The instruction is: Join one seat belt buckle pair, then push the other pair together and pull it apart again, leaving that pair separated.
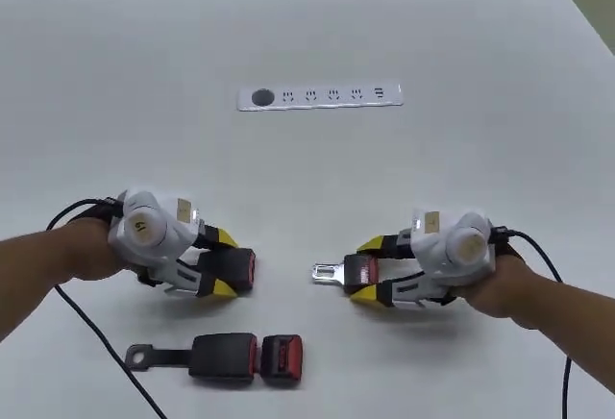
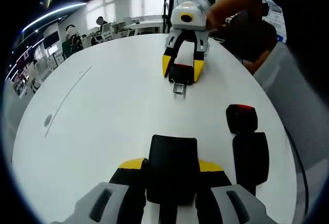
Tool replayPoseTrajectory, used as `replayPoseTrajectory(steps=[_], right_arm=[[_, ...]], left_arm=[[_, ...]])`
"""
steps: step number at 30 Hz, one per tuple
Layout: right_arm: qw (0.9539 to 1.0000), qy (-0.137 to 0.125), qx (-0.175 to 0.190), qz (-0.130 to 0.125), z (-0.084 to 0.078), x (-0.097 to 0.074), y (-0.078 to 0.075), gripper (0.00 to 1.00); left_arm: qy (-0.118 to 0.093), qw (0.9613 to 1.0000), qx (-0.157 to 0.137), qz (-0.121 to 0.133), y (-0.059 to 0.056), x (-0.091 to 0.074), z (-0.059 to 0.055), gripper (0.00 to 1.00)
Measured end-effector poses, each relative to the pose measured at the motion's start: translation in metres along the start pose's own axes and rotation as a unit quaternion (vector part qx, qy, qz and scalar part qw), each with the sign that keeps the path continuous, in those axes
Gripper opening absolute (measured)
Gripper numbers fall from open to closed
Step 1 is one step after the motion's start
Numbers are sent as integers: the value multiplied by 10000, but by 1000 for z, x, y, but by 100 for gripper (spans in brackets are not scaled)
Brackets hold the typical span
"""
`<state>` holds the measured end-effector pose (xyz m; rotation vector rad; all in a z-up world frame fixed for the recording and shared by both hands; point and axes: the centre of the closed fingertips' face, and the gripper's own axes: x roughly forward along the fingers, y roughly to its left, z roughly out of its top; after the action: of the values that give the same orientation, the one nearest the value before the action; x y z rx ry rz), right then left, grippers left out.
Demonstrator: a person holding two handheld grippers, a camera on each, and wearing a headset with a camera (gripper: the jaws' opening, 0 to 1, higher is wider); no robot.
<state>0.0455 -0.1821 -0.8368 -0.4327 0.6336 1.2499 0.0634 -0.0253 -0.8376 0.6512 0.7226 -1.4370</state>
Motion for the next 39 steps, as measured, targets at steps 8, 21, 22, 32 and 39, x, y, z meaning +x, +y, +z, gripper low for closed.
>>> replayPoseTrajectory(steps=[8,21,22,32,39], right_arm=[[9999,106,45,-83,-16,-11,-1,38],[9996,246,-51,-122,-23,-22,4,41],[9996,250,-47,-112,-22,-21,5,43],[9943,35,564,-906,-10,-39,-10,70],[9791,-329,979,-1752,8,-52,-20,88]], left_arm=[[-2,10000,-7,1,-2,-1,2,38],[49,10000,-30,7,-1,0,1,38],[58,10000,-33,7,-1,0,1,38],[261,9973,-625,291,4,-8,8,67],[-705,9729,-1709,1388,32,-44,34,77]])
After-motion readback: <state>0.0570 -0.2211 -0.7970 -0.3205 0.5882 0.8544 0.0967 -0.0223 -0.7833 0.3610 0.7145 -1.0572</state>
